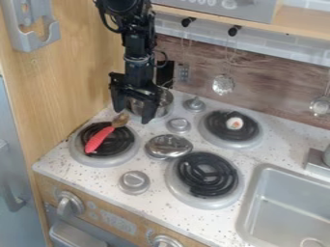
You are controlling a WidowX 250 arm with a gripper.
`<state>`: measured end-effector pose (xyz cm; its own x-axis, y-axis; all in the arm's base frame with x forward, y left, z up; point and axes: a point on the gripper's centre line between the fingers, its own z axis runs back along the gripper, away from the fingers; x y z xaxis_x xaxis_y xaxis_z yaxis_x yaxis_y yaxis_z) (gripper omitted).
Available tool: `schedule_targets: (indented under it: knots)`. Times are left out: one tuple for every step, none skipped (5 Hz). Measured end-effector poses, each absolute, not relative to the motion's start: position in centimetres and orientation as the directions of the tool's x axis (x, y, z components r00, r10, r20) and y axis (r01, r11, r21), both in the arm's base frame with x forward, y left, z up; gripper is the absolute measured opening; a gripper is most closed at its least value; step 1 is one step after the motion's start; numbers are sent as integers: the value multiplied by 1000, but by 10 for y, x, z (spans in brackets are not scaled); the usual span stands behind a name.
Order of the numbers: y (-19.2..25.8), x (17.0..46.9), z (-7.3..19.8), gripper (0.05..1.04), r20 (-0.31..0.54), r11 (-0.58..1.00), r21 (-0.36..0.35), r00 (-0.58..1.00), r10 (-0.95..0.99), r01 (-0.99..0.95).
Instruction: Put the lid on the lower right burner
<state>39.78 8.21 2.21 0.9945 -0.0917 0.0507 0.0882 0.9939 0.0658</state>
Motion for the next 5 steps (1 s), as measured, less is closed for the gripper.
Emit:
schedule_targets:
  knots:
    - [81, 392, 4, 999, 5, 995, 49, 996, -84, 84]
    - [77, 396, -19, 998, -45, 998, 11, 997, -61, 62]
    - [76, 414, -22, 999, -40, 998, -15, 998, -54, 54]
    - [59, 432, -34, 998, -53, 997, -46, 997, -61, 58]
    - [38, 446, -38, 998, -48, 993, -67, 994, -98, 95]
